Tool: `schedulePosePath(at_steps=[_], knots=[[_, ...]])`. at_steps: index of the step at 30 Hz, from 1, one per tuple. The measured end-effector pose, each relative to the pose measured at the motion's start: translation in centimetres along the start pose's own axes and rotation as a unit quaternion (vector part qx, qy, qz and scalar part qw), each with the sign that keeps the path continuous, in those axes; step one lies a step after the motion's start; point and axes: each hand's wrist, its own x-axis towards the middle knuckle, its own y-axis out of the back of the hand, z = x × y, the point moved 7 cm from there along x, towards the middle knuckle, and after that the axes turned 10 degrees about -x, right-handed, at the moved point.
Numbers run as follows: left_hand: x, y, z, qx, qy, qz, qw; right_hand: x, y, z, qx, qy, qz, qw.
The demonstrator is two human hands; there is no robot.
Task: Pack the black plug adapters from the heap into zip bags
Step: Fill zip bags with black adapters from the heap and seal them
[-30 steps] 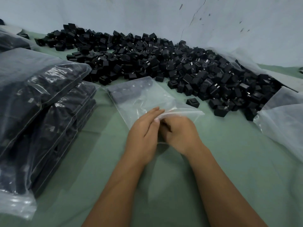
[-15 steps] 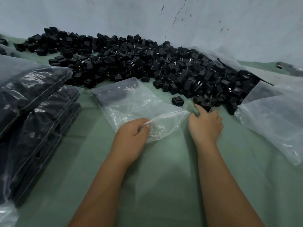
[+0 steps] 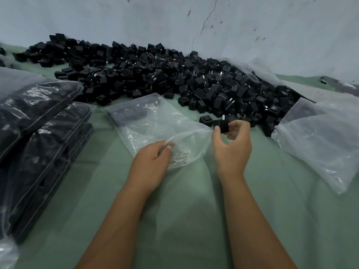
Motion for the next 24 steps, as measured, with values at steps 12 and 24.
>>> schedulePosePath(at_steps=[12, 24], knots=[[0.1, 0.7, -0.4, -0.068, 0.011, 0.039, 0.997, -5.4, -1.5, -7.0, -0.033, 0.307, -0.101, 0.946], [-0.3, 1.2, 1.0, -0.096, -0.036, 0.085, 0.991, -5.7, -4.1, -4.7, -0.073, 0.198, -0.285, 0.935]])
